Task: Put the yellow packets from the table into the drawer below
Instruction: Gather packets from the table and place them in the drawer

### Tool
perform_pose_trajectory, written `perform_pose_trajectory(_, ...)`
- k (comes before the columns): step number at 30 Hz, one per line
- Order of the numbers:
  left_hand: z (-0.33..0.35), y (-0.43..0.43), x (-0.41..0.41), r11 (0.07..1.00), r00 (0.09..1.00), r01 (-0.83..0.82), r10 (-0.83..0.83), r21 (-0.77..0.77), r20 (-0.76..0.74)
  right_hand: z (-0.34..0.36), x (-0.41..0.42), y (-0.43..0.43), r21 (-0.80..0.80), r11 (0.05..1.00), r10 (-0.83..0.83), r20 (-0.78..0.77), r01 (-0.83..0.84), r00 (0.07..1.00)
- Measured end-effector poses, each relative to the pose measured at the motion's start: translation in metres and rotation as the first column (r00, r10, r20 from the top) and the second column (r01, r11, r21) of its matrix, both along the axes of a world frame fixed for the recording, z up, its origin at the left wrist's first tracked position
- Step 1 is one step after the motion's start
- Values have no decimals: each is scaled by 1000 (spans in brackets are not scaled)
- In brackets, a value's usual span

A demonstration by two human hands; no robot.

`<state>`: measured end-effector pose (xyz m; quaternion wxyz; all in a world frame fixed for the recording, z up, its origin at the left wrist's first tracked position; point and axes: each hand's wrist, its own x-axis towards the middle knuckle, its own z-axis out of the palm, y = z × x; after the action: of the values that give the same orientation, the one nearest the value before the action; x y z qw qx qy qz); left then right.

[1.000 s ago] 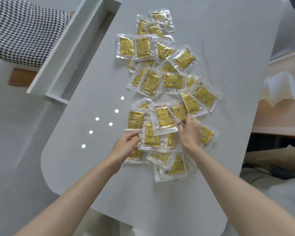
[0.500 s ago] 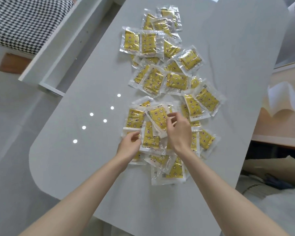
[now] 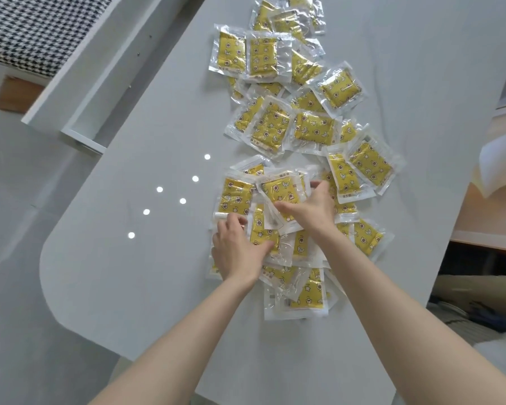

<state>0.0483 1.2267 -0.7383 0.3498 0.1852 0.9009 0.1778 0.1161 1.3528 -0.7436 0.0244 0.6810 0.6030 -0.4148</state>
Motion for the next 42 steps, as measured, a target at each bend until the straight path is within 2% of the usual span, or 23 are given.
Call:
perform_pose_trajectory(4, 1, 4, 3, 997, 1000, 12, -12, -72, -2, -1, 10, -1, -56, 985, -167, -117, 162, 979)
perform_pose_trajectory(8, 2, 8, 5, 995, 999, -15, 19, -103, 41, -4, 29, -9, -55, 943, -332, -144, 327, 932)
perform_pose_trajectory(13, -3, 11, 6, 998, 997, -9, 15, -67, 81, -4, 52, -31, -83, 914, -406, -223, 398, 886)
perform_pose_trajectory(16, -7, 9, 10, 999, 987, -16, 21, -35, 159, -1, 61, -35, -119, 889, -457, -242, 442, 856)
perform_pose_trajectory(22, -4, 3, 18, 996, 984, 1, 15, -89, 175, -3, 73, -46, -154, 888, -459, -264, 433, 848)
perform_pose_trajectory(29, 15, -6, 23, 996, 952, -67, 47, 56, 301, 11, 73, -58, -228, 874, -484, -330, 429, 810)
perform_pose_trajectory(35, 52, -21, -2, 980, 930, -155, 104, 121, 353, 53, 77, -73, -292, 869, -493, -423, 400, 761)
perform_pose_trajectory(39, 98, -40, -33, 949, 860, -243, 114, 203, 497, 98, 65, -91, -328, 855, -517, -468, 402, 717)
perform_pose_trajectory(42, 133, -58, -56, 925, 801, -297, 105, 239, 589, 129, 53, -102, -321, 881, -470, -501, 348, 727)
